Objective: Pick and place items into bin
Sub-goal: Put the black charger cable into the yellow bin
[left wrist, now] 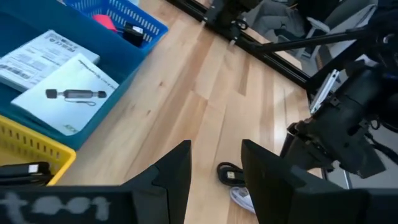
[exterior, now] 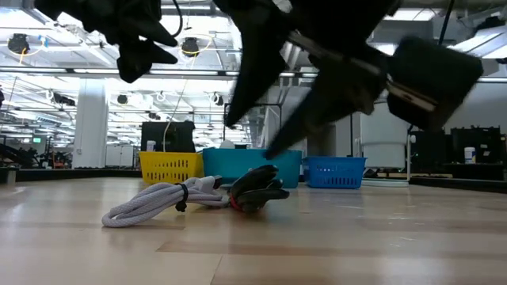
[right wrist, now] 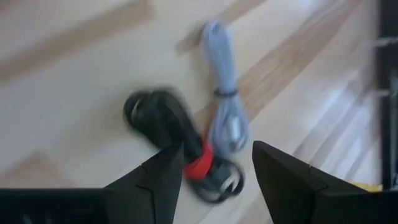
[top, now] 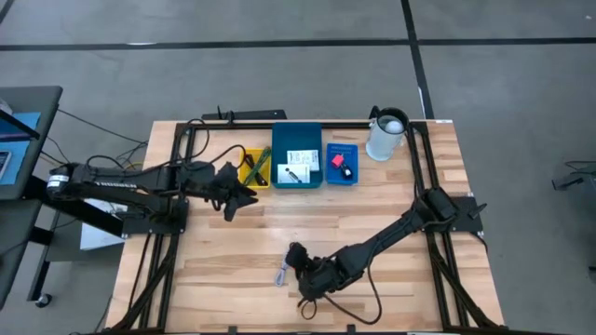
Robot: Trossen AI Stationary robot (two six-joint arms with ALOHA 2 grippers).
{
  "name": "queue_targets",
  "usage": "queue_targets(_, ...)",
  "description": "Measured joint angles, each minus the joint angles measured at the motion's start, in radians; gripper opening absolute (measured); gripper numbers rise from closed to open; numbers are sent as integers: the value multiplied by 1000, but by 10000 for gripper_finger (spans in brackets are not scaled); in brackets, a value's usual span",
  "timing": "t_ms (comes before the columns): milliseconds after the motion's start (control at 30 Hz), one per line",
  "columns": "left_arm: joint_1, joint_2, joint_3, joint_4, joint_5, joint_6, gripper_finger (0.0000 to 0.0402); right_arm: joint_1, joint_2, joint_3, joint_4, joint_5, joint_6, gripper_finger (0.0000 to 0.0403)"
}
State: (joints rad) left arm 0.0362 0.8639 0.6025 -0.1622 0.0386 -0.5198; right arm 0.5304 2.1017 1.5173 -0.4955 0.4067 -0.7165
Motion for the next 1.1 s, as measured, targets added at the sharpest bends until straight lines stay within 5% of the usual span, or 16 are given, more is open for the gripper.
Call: queue_targets(1100,-12,0,0,-5,-25,3,128,2,15,0,-73,-61,-89,186)
